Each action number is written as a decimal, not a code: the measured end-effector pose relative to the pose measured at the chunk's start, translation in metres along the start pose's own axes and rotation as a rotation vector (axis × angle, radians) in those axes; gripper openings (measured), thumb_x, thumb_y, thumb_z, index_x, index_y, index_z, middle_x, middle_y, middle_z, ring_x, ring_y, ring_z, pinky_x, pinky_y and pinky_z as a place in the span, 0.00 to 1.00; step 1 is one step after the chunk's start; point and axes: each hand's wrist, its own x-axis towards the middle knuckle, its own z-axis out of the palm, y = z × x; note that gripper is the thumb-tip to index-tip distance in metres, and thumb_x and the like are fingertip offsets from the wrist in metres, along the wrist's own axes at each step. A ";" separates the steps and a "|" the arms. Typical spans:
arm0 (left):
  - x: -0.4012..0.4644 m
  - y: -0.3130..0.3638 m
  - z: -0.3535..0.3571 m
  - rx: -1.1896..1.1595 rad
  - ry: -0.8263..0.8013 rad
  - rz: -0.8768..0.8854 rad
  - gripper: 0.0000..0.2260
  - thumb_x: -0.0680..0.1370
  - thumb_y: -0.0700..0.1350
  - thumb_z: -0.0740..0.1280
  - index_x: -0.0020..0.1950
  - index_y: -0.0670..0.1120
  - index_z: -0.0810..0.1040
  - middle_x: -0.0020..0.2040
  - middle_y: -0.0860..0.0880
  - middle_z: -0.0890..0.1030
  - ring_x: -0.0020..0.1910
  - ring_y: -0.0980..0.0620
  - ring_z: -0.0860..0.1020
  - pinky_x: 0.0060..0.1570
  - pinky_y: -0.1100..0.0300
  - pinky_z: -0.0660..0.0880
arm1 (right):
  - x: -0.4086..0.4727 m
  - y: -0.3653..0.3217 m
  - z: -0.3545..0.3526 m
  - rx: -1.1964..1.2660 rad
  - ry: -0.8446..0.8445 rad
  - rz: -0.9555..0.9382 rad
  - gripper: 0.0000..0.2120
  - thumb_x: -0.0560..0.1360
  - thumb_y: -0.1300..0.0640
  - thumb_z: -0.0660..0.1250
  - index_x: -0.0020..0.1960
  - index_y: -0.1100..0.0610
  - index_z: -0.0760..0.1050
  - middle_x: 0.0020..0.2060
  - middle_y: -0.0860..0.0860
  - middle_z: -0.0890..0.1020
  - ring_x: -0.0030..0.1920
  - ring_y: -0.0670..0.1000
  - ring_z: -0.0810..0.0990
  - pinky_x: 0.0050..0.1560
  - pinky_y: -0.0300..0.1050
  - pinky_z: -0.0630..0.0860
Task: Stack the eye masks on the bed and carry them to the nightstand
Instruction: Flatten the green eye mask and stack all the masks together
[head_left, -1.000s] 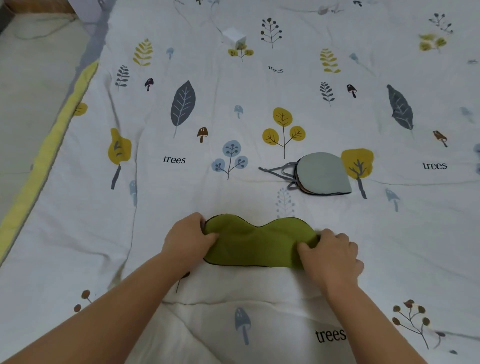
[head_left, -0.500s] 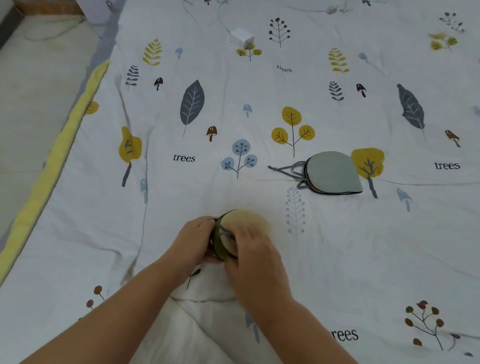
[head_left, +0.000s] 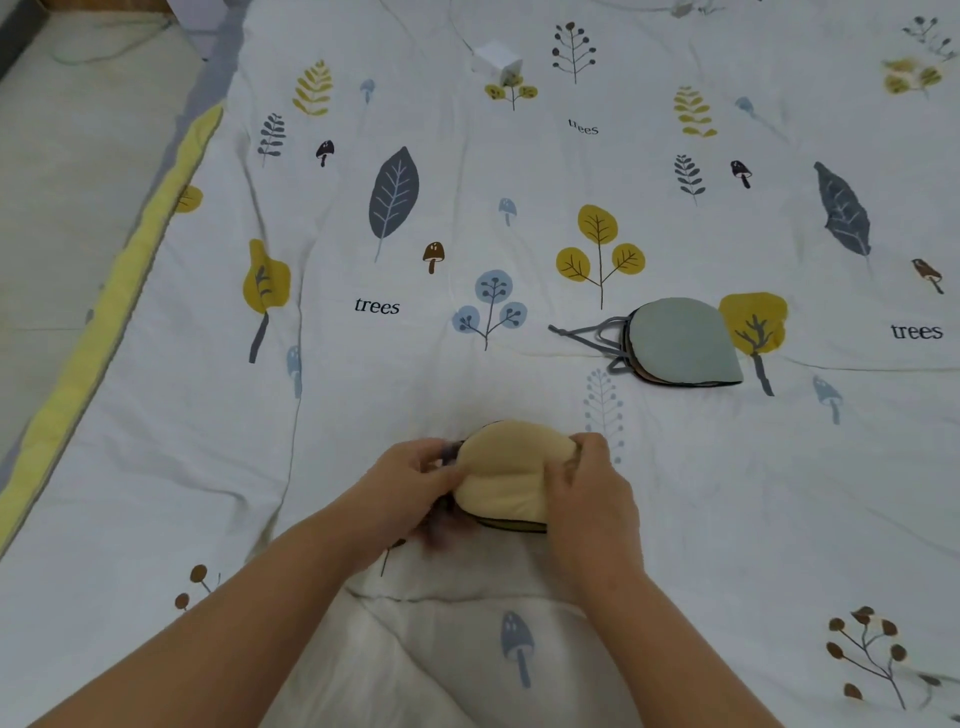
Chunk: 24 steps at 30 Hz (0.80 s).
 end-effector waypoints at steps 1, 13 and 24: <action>0.002 0.002 -0.001 0.220 0.190 0.038 0.09 0.78 0.41 0.59 0.49 0.47 0.79 0.46 0.41 0.82 0.33 0.50 0.80 0.34 0.54 0.79 | 0.002 0.001 0.000 -0.019 0.034 0.009 0.14 0.79 0.54 0.54 0.64 0.55 0.64 0.44 0.54 0.77 0.43 0.54 0.73 0.45 0.48 0.69; 0.030 -0.044 0.054 1.081 0.251 0.500 0.23 0.72 0.59 0.34 0.67 0.61 0.33 0.70 0.60 0.33 0.75 0.52 0.38 0.69 0.53 0.31 | 0.010 0.047 0.027 -0.611 -0.043 -0.367 0.27 0.80 0.47 0.44 0.66 0.45 0.25 0.68 0.43 0.27 0.66 0.48 0.23 0.73 0.57 0.34; 0.028 -0.009 0.054 0.904 0.287 0.337 0.23 0.77 0.52 0.56 0.71 0.51 0.59 0.68 0.46 0.68 0.65 0.46 0.66 0.61 0.53 0.65 | 0.016 0.029 -0.004 -0.372 -0.001 -0.317 0.23 0.79 0.49 0.53 0.73 0.51 0.57 0.72 0.52 0.64 0.70 0.53 0.62 0.67 0.49 0.61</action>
